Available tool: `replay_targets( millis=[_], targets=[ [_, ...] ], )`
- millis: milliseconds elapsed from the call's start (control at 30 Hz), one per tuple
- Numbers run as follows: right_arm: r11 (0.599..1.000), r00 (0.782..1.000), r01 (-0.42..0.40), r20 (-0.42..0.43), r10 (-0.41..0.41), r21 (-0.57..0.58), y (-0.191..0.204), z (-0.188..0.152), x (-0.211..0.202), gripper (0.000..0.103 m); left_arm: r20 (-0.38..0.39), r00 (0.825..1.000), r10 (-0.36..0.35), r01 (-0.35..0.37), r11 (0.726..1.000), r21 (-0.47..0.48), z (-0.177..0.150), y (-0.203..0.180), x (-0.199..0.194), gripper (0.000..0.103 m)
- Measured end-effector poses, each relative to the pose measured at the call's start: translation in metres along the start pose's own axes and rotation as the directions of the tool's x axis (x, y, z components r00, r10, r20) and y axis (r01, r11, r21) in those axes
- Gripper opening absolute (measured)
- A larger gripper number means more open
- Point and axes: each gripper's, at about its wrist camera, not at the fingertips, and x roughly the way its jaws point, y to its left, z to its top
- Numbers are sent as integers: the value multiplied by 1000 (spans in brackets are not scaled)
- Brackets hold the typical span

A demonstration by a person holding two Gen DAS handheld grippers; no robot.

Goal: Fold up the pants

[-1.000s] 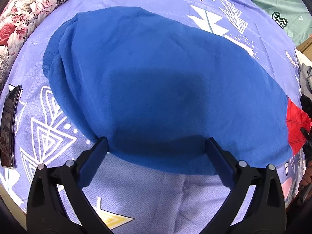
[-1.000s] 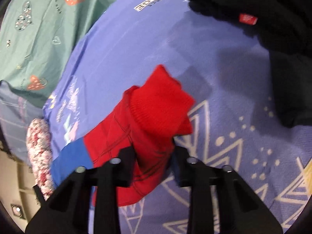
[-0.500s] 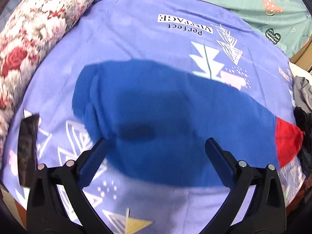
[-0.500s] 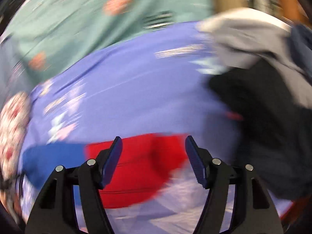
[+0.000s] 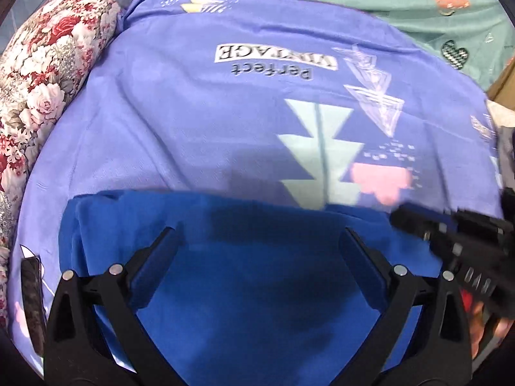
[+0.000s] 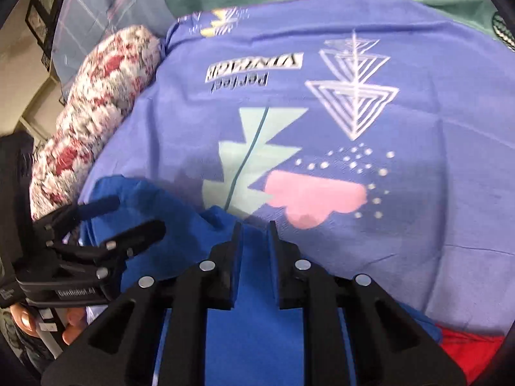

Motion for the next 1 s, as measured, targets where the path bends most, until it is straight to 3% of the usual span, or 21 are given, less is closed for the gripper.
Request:
replay_targets(
  millis=[100, 200, 333, 433, 633, 867, 1000],
  targets=[
    [998, 997, 16, -74, -20, -64, 5, -13, 18, 17, -38, 999, 20, -20, 1000, 1, 1, 8, 18, 101],
    [985, 995, 29, -86, -44, -172, 14, -29, 14, 17, -69, 997, 17, -16, 1000, 9, -5, 14, 30, 101],
    [965, 993, 44, -92, -70, -260, 21, -39, 8, 17, -50, 999, 22, -21, 999, 30, -17, 13, 28, 101],
    [970, 993, 23, -110, -51, -243, 18, -30, 6, 18, -50, 999, 16, -15, 1000, 20, -24, 16, 30, 101],
    [976, 998, -12, -66, -3, -218, 33, 4, 16, 19, -48, 999, -5, 5, 1000, 3, -30, 19, 30, 101],
    [960, 985, -27, -171, -22, -277, 56, 10, 53, 21, -46, 999, -25, 25, 1000, 2, -35, 22, 28, 101],
    [967, 984, -27, -177, -18, -254, 52, 10, 56, 6, -46, 998, -37, 37, 999, 7, -38, 24, 26, 101]
  ],
)
